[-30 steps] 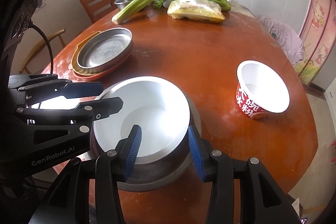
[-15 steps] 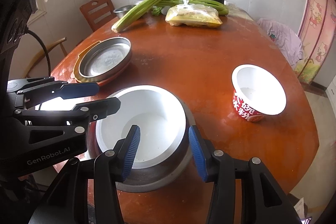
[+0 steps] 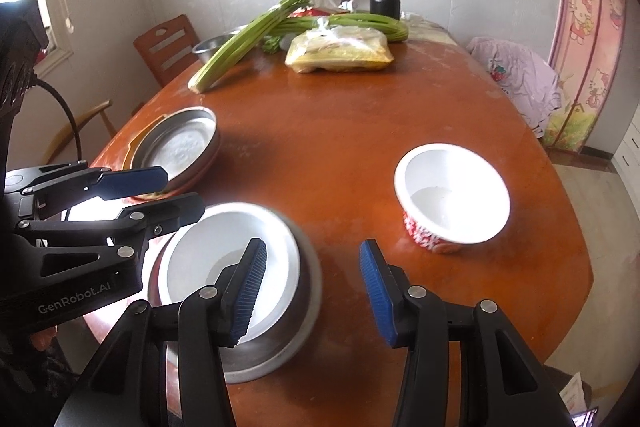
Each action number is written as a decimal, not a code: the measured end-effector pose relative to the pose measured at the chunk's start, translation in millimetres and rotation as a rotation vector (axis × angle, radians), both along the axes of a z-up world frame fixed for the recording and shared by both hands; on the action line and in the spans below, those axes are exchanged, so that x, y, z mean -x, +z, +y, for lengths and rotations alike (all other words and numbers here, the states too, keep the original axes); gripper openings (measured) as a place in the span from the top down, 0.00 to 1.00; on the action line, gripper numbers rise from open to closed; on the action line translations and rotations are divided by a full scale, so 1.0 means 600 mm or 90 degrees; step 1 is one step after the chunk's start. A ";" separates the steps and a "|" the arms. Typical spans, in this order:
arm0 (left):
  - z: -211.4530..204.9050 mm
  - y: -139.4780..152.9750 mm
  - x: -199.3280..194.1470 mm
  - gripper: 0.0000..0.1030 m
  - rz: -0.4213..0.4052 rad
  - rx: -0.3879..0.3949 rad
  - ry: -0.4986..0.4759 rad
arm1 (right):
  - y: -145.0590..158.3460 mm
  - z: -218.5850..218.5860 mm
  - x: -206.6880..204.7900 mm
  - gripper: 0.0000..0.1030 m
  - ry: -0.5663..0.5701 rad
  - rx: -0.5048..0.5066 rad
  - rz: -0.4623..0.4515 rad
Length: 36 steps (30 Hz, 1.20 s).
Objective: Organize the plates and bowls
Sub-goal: 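Open the left gripper and pull it back from the white bowl rim, then reach the left gripper to the red-printed white bowl and grasp its rim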
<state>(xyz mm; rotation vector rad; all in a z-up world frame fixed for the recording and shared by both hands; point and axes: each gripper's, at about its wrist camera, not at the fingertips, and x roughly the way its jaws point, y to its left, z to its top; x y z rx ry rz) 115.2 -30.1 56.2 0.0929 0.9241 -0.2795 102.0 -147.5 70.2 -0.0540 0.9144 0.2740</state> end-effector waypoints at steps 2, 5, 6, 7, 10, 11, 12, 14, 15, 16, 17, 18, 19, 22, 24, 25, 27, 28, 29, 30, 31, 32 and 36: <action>-0.004 0.006 -0.005 0.58 -0.004 0.000 -0.002 | 0.006 -0.005 -0.004 0.51 -0.005 -0.001 -0.003; -0.011 0.013 -0.012 0.58 -0.008 0.000 -0.005 | 0.013 -0.013 -0.013 0.51 -0.010 -0.003 -0.007; -0.014 0.016 -0.016 0.58 -0.008 0.001 -0.008 | 0.016 -0.015 -0.015 0.51 -0.012 -0.004 -0.010; -0.015 0.018 -0.018 0.58 -0.009 0.002 -0.009 | 0.019 -0.018 -0.017 0.51 -0.014 -0.003 -0.014; -0.021 0.024 -0.027 0.58 -0.012 0.003 -0.012 | 0.028 -0.027 -0.024 0.49 -0.022 -0.005 -0.022; -0.022 0.026 -0.030 0.58 -0.013 0.004 -0.012 | 0.030 -0.030 -0.027 0.46 -0.026 -0.005 -0.024; -0.024 0.027 -0.033 0.57 -0.014 0.005 -0.014 | 0.031 -0.033 -0.030 0.46 -0.030 -0.007 -0.025; -0.027 0.031 -0.039 0.57 -0.015 0.003 -0.013 | 0.036 -0.040 -0.037 0.46 -0.037 -0.009 -0.027; -0.028 0.033 -0.042 0.57 -0.016 0.003 -0.014 | 0.037 -0.043 -0.040 0.46 -0.040 -0.009 -0.027; -0.029 0.034 -0.044 0.57 -0.016 0.003 -0.014 | 0.038 -0.046 -0.042 0.46 -0.042 -0.009 -0.028; -0.031 0.037 -0.048 0.57 -0.017 0.003 -0.013 | 0.040 -0.049 -0.046 0.46 -0.044 -0.011 -0.028; -0.033 0.039 -0.050 0.57 -0.018 0.003 -0.016 | 0.041 -0.052 -0.049 0.46 -0.045 -0.013 -0.029; -0.035 0.040 -0.052 0.57 -0.018 0.002 -0.017 | 0.043 -0.055 -0.050 0.46 -0.047 -0.013 -0.028; -0.043 0.045 -0.060 0.57 -0.021 0.000 -0.022 | 0.047 -0.064 -0.057 0.45 -0.052 -0.016 -0.030; -0.049 0.048 -0.064 0.56 -0.022 0.001 -0.027 | 0.051 -0.070 -0.062 0.45 -0.056 -0.016 -0.031; -0.053 0.048 -0.065 0.56 -0.022 0.000 -0.030 | 0.053 -0.074 -0.063 0.45 -0.059 -0.015 -0.033; -0.061 0.050 -0.071 0.55 -0.022 -0.003 -0.033 | 0.056 -0.084 -0.065 0.45 -0.069 -0.016 -0.037; -0.065 0.050 -0.073 0.55 -0.022 -0.003 -0.036 | 0.058 -0.089 -0.067 0.45 -0.073 -0.016 -0.037; -0.069 0.050 -0.076 0.54 -0.021 -0.003 -0.037 | 0.060 -0.095 -0.069 0.45 -0.079 -0.016 -0.039; -0.075 0.050 -0.079 0.54 -0.020 -0.004 -0.039 | 0.062 -0.102 -0.070 0.45 -0.083 -0.015 -0.040; -0.078 0.051 -0.081 0.54 -0.019 -0.004 -0.042 | 0.064 -0.109 -0.072 0.45 -0.090 -0.015 -0.042; -0.084 0.052 -0.084 0.53 -0.019 -0.004 -0.046 | 0.066 -0.116 -0.074 0.45 -0.096 -0.015 -0.044; -0.102 0.058 -0.096 0.53 -0.016 0.005 -0.060 | 0.075 -0.149 -0.083 0.45 -0.129 -0.014 -0.054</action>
